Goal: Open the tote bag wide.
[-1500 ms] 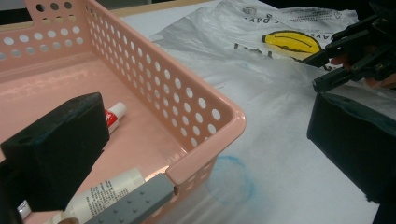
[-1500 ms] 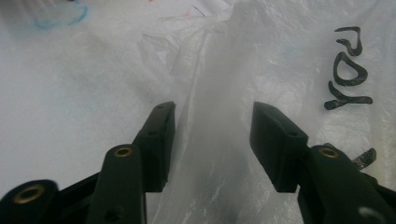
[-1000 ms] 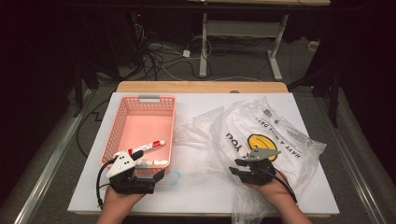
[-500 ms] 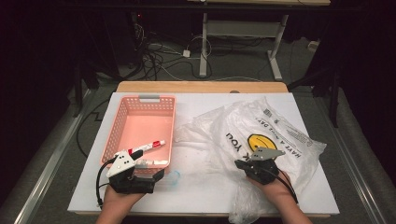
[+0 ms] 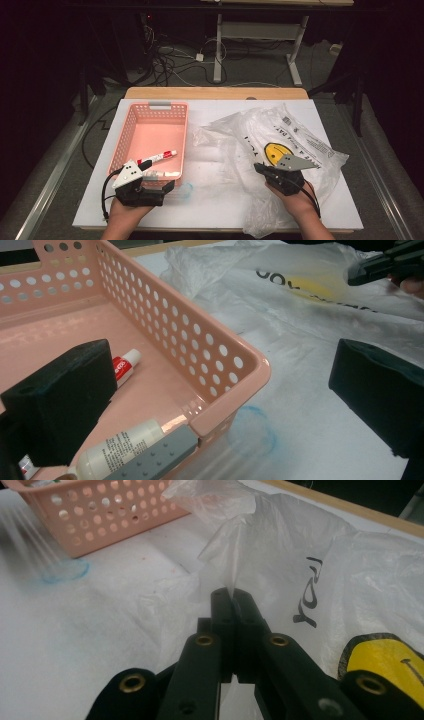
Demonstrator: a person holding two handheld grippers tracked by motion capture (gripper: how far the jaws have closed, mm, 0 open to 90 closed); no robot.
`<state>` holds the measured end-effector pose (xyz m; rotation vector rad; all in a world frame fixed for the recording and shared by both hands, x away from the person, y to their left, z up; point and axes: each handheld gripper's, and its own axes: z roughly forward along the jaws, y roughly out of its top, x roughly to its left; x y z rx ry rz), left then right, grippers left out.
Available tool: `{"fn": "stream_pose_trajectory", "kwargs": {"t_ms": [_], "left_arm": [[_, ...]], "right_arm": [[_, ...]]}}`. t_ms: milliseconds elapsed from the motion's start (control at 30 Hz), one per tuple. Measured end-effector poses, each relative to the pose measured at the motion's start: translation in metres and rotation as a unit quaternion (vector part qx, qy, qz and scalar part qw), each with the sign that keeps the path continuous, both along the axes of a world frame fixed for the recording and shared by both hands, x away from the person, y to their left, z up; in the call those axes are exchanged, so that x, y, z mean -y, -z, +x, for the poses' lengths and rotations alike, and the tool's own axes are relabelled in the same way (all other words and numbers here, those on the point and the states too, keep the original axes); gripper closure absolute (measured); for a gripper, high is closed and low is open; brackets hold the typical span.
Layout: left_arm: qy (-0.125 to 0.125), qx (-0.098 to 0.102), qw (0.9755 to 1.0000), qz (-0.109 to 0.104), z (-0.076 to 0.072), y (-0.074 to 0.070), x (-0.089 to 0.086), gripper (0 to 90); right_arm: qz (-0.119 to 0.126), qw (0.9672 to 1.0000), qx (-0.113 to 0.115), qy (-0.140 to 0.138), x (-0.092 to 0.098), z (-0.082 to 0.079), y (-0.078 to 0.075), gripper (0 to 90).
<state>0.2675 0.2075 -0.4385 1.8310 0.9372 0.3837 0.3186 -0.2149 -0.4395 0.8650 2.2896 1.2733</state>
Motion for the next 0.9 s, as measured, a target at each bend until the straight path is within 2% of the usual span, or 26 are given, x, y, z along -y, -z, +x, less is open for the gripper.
{"fn": "stream_pose_trajectory", "kwargs": {"t_ms": [333, 600, 900], "left_arm": [[-0.002, 0.0, 1.0, 0.002, 0.001, 0.001, -0.001, 0.0], [-0.007, -0.003, 1.0, -0.003, 0.002, 0.002, -0.003, 0.0], [-0.008, -0.001, 1.0, -0.004, 0.001, 0.001, -0.005, 0.0]], "right_arm": [[0.036, 0.9989, 0.025, 0.016, 0.005, 0.003, -0.014, 90.0], [0.055, 0.9963, 0.061, 0.025, 0.002, 0.006, -0.029, 90.0], [0.073, 0.9931, 0.086, 0.033, 0.002, 0.013, -0.048, 90.0]]}}
